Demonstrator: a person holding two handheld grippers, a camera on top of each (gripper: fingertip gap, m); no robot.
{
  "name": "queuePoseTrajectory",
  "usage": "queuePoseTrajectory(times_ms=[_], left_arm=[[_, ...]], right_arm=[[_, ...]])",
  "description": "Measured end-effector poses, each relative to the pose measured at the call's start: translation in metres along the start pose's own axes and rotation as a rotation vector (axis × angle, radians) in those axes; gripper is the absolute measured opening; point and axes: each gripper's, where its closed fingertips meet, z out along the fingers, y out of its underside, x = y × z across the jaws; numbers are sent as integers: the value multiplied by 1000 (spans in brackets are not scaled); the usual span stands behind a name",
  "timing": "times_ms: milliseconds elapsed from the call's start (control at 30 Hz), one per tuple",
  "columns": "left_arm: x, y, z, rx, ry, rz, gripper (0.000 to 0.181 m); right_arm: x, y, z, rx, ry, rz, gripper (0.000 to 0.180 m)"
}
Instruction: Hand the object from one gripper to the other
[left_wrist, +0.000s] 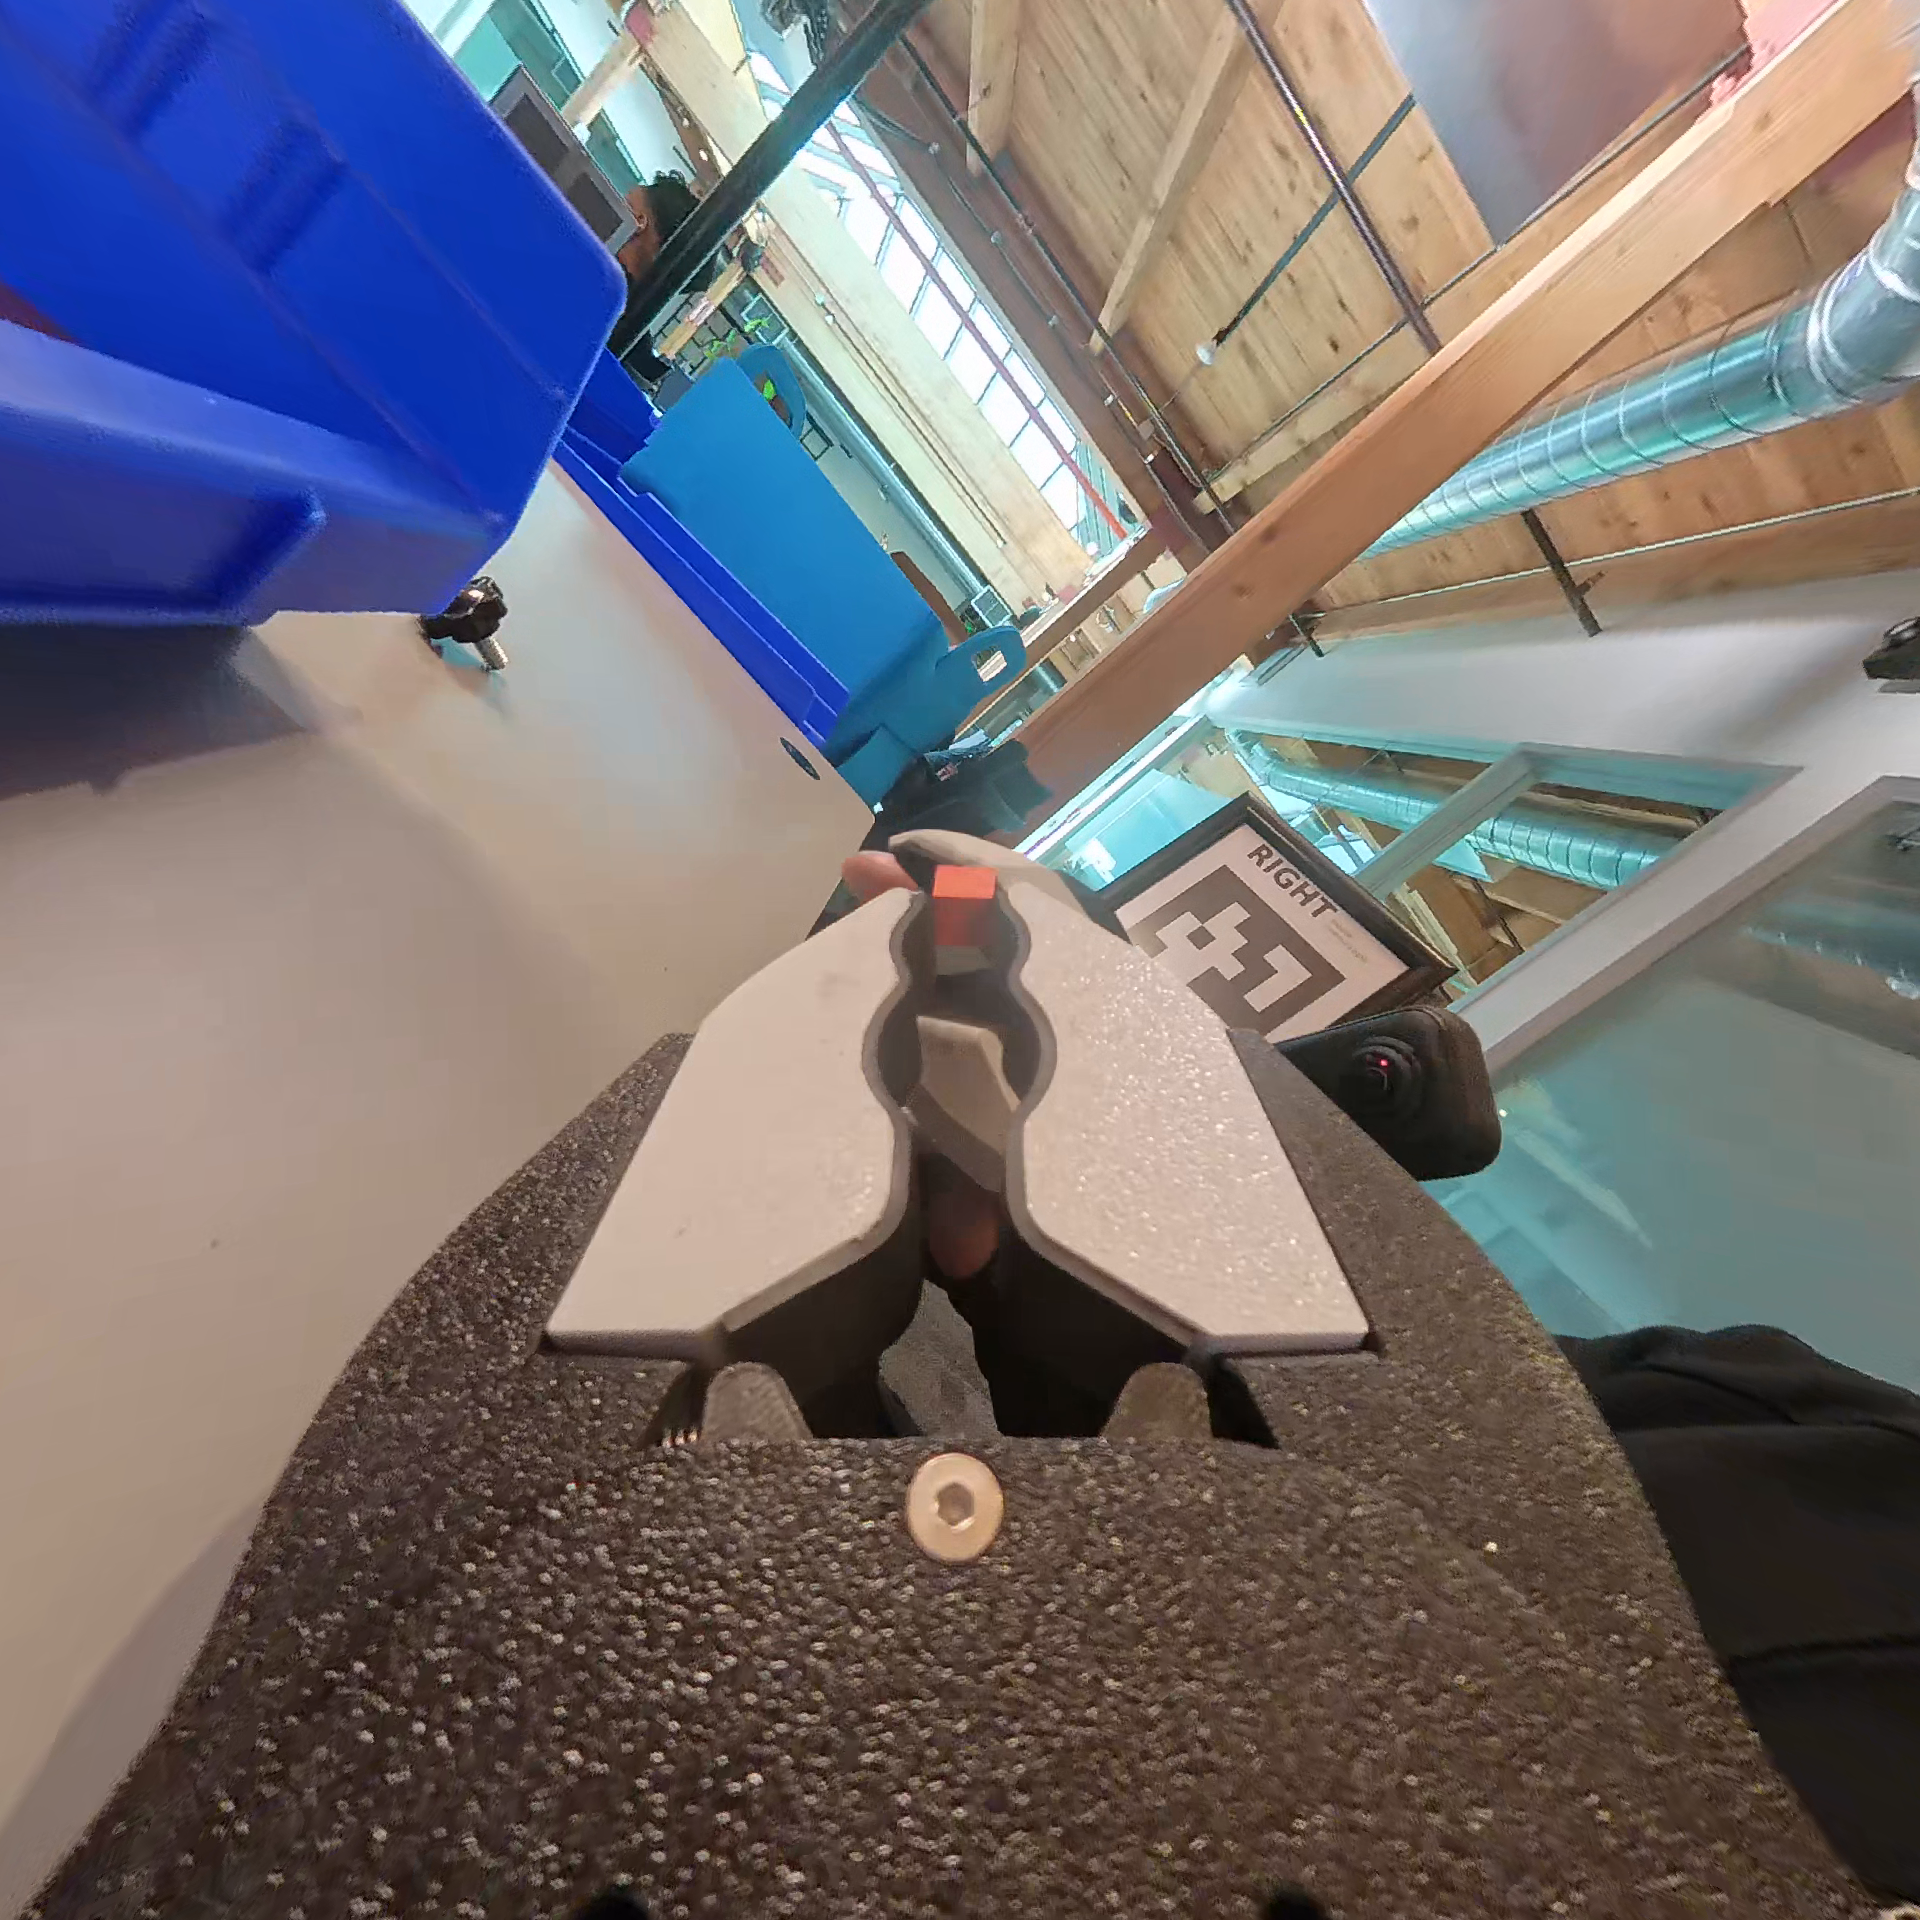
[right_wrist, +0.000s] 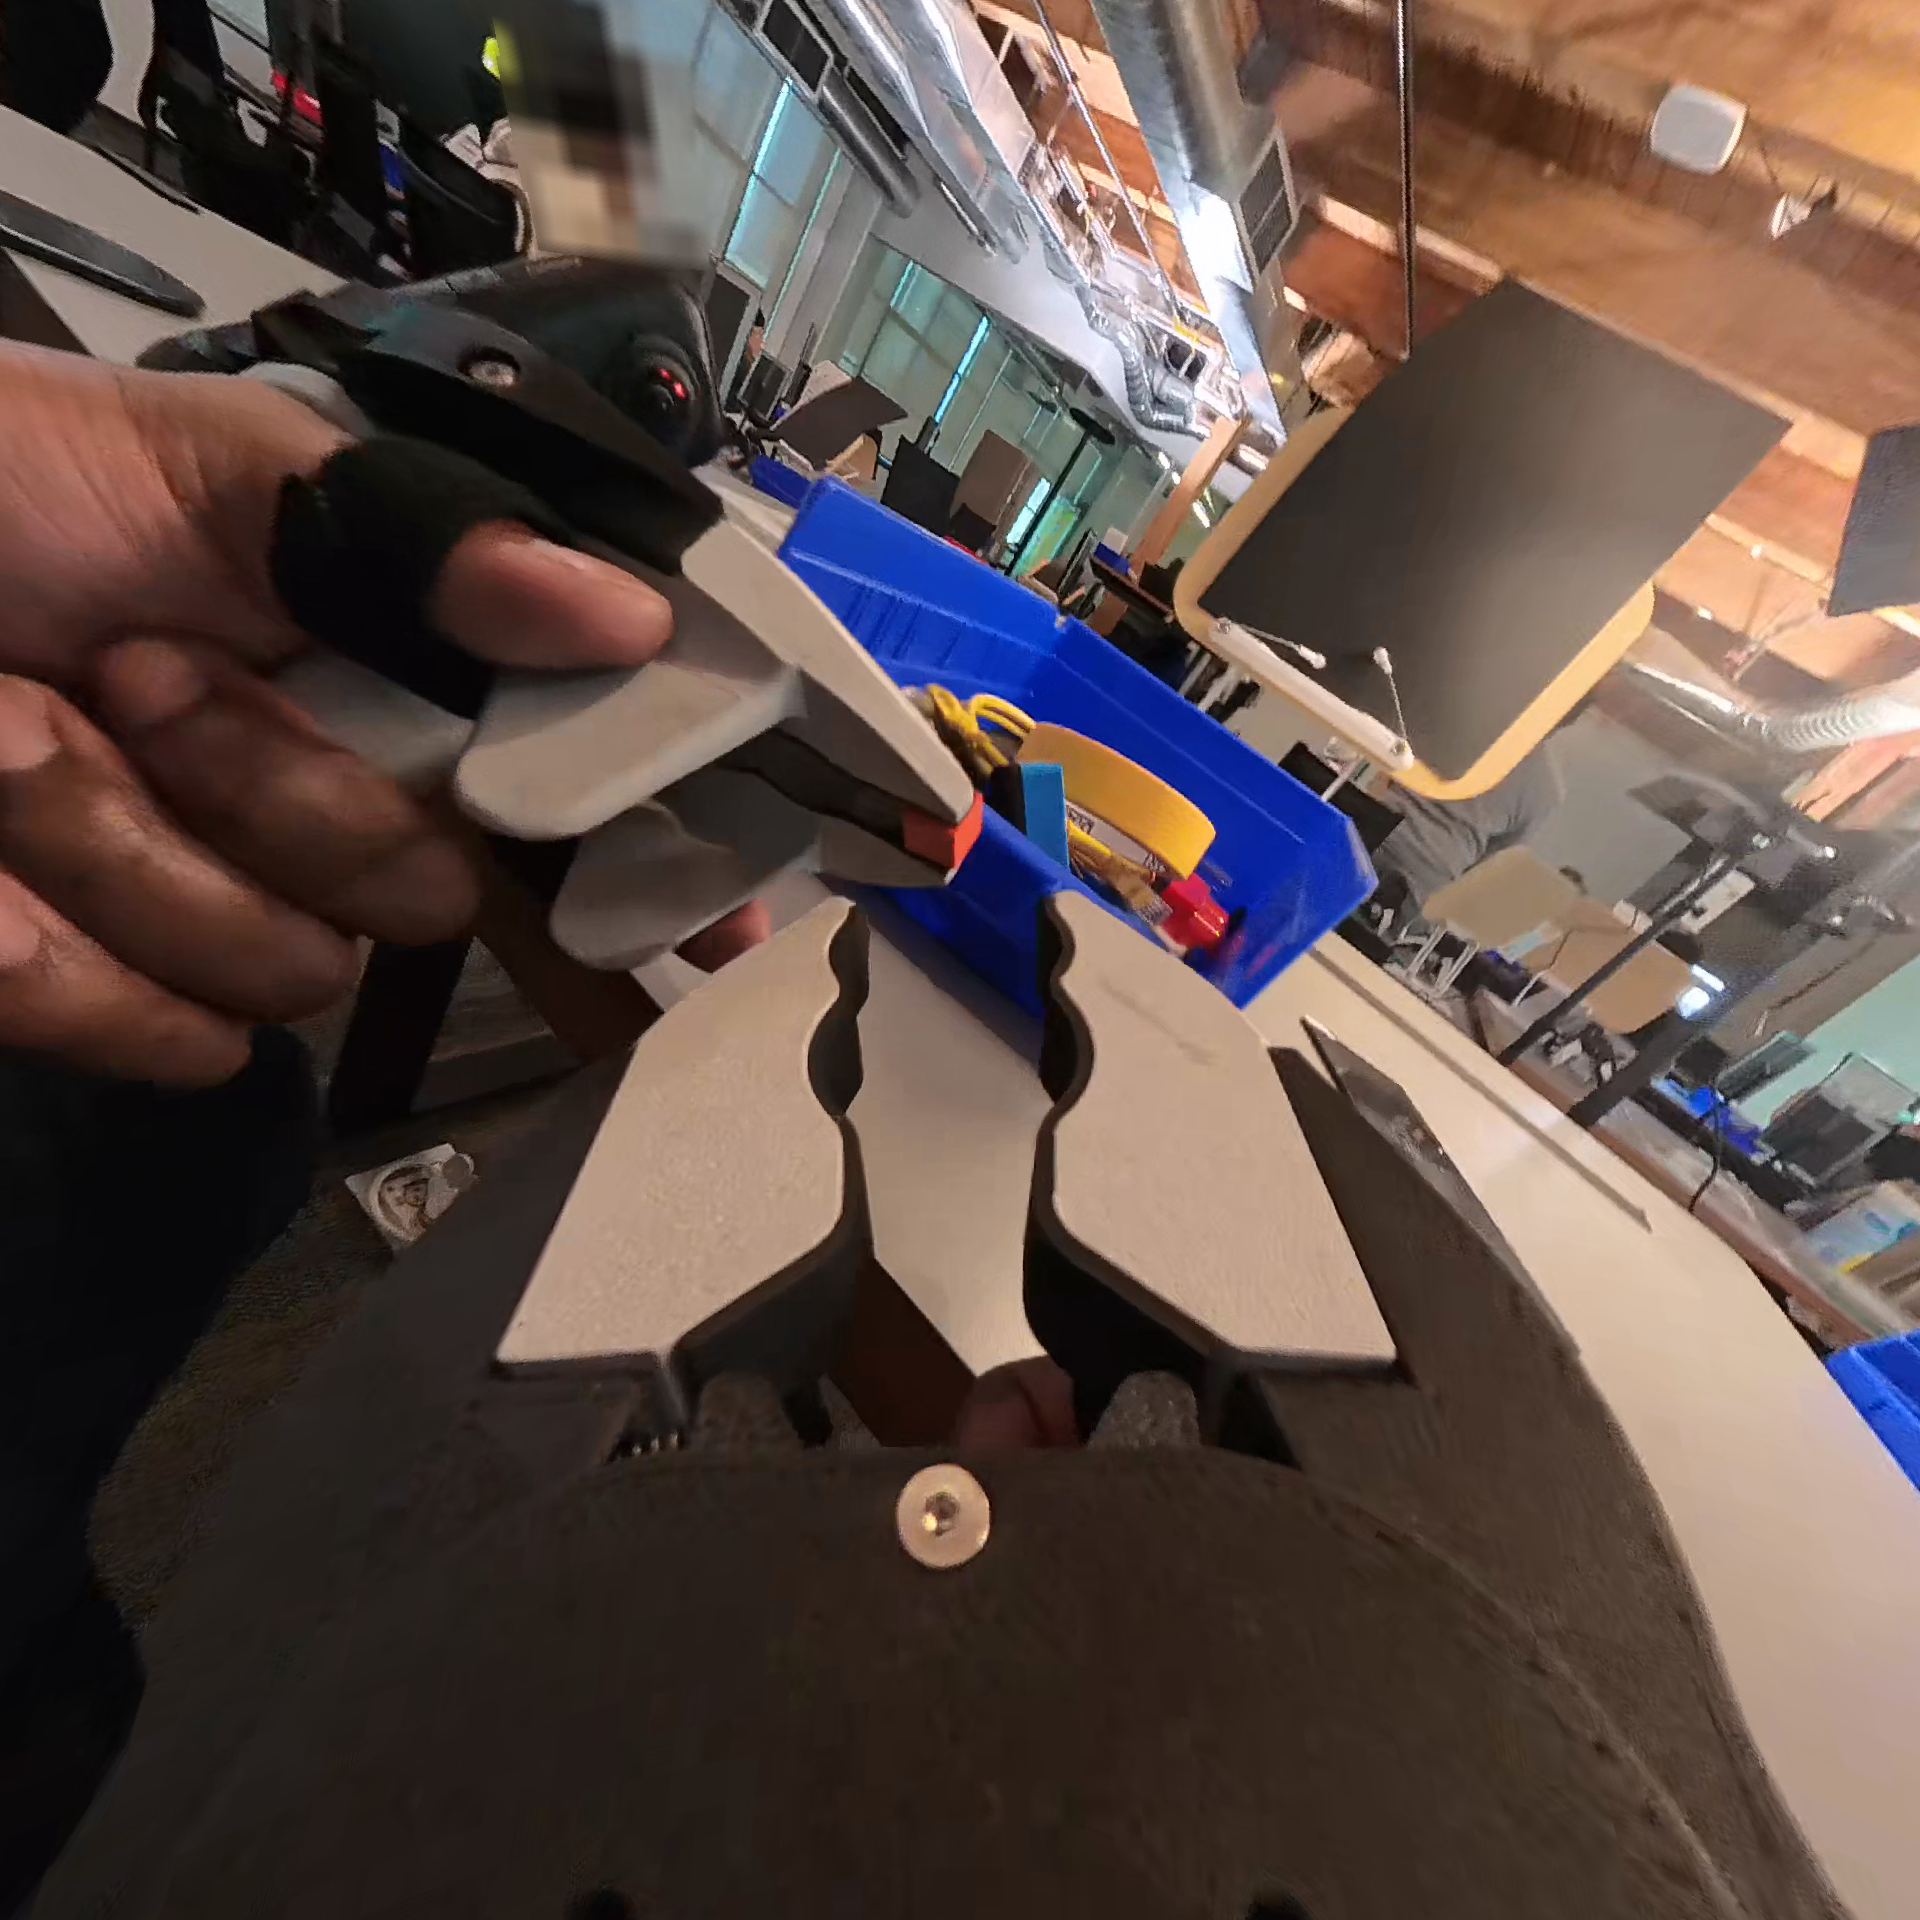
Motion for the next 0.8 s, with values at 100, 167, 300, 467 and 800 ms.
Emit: queuePoseTrajectory(times_ms=[100, 167, 300, 467, 800], left_arm=[[0, 1, -9, 13, -14, -6, 11], [0, 2, -15, 27, -30, -9, 11], [1, -1, -30, 76, -66, -3, 11], [2, -2, -51, 127, -119, 9, 11], [9, -9, -88, 256, -177, 16, 11]], right_arm=[[-9, -9, 6, 41, -31, -9, 27], [-14, -15, 9, 68, -53, -3, 24], [-28, -25, 18, 104, -121, 5, 19], [-49, -38, 28, 155, -198, 20, 16], [-78, -54, 45, 203, -371, 153, 13]])
